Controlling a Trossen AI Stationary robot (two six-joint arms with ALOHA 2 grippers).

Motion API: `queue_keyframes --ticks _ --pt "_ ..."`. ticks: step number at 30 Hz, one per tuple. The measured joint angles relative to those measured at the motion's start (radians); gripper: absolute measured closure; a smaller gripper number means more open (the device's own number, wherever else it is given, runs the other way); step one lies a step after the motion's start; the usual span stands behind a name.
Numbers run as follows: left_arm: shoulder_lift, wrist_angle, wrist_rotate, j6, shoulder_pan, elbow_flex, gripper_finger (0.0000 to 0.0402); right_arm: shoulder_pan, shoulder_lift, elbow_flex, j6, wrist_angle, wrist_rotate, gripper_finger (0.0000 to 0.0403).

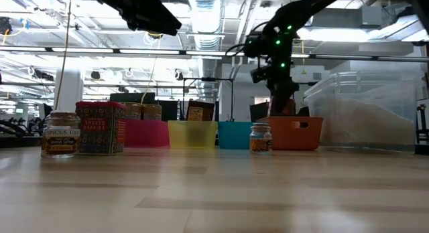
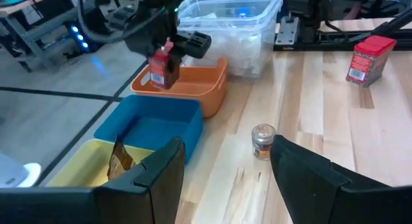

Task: Sort spices by type
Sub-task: Put the red spice can into the orange bin

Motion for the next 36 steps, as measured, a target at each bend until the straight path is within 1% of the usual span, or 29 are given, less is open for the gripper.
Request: queue_keyframes --ticks 6,13,18,27,29,33,36 --pt "0.000 -0.024 -0.002 -0.007 0.003 0.000 0.0184 -0.028 0.096 0.085 -0.009 -0.036 -0.003 0.0168" --pt "0.000 -0.043 -0.005 -0.035 0.003 0.000 0.0184 -0.062 0.155 0.090 0.004 -0.067 -0.032 0.0161" --pt "0.000 -0.046 -0.005 -0.029 0.003 0.000 0.0184 -0.075 0.154 0.090 0.015 -0.056 -0.055 0.0137" --pt "0.000 -0.045 -0.006 -0.028 0.003 0.000 0.0184 -0.074 0.146 0.097 0.042 -0.060 -0.056 0.0094" --pt "0.000 -0.045 -0.006 -0.026 0.003 0.000 0.0184 -0.070 0.148 0.132 0.073 -0.108 -0.056 0.0087" --pt "0.000 -0.042 -0.021 0.008 0.003 0.000 0.0184 -0.043 0.141 0.244 0.157 -0.227 -0.049 0.0081" --pt "0.000 -0.040 -0.052 0.027 0.003 0.000 0.0184 0.003 0.105 0.280 0.215 -0.253 -0.059 0.0081"
